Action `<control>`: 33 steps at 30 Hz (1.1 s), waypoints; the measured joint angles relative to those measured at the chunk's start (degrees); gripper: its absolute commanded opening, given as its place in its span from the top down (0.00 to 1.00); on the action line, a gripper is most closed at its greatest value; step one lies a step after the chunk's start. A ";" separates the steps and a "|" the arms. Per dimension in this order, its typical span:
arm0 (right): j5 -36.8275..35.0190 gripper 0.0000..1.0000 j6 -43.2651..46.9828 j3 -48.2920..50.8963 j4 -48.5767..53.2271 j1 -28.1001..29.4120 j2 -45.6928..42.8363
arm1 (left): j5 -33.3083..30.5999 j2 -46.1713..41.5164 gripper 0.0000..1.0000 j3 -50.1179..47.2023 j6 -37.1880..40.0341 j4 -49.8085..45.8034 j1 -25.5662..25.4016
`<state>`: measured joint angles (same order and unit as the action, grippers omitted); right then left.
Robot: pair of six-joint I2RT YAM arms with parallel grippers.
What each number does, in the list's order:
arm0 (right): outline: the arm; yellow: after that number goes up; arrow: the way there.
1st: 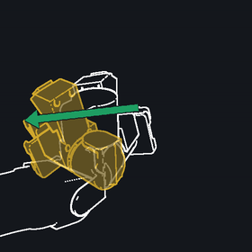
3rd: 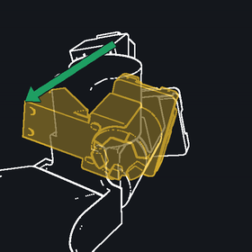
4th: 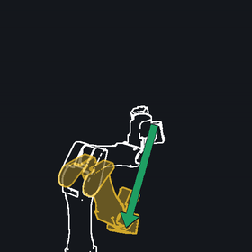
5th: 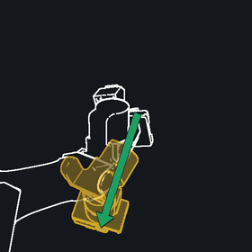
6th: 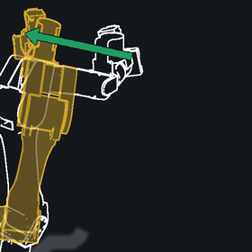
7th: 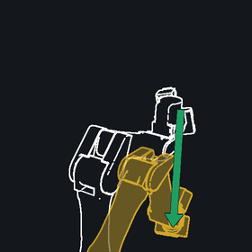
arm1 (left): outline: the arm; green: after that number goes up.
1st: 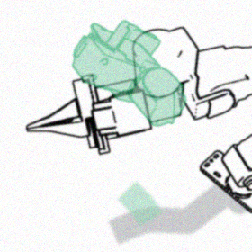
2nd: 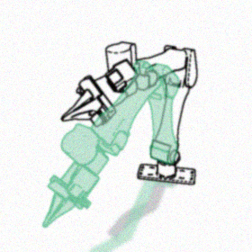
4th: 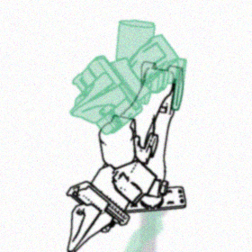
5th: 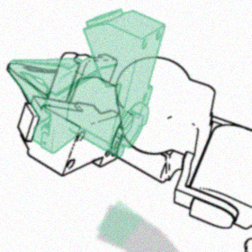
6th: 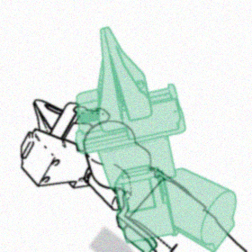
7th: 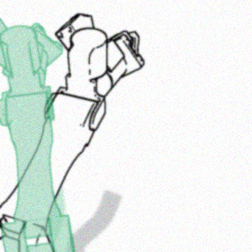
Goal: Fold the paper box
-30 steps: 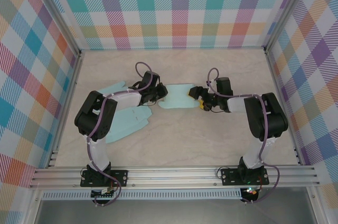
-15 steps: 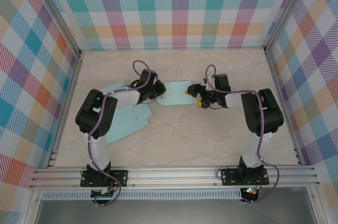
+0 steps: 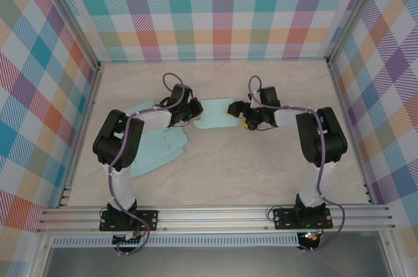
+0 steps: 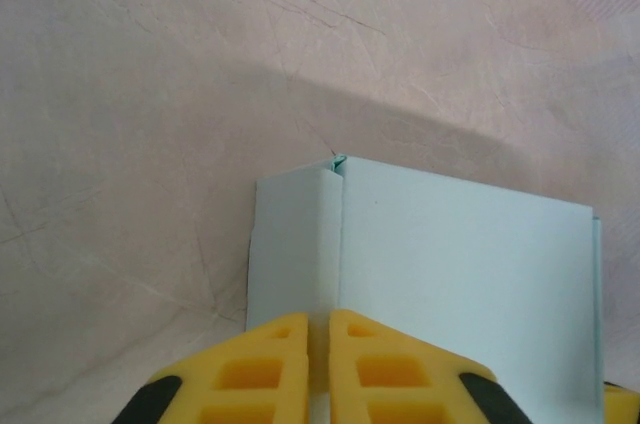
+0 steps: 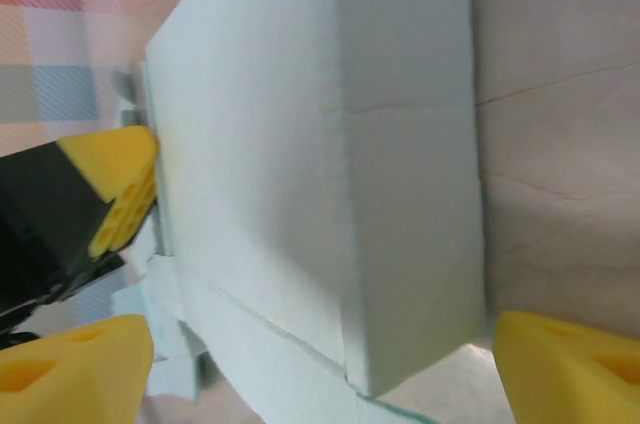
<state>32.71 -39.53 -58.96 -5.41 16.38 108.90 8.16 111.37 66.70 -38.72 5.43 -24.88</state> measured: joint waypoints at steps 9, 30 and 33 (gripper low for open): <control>-5.55 0.09 6.54 -0.74 6.75 -0.59 -2.86 | 4.07 0.33 0.95 1.44 2.51 -2.71 1.99; 9.57 0.13 3.72 -9.01 -3.37 -1.18 8.39 | 6.80 1.66 0.96 3.93 5.33 -5.31 3.26; 9.60 0.13 3.21 -9.01 -3.61 -1.18 8.39 | 6.91 1.95 0.96 4.31 5.33 -5.31 3.34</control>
<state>42.30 -36.32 -67.96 -9.02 15.20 117.30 15.07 113.32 71.00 -33.39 0.12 -21.54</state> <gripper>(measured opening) 0.875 0.050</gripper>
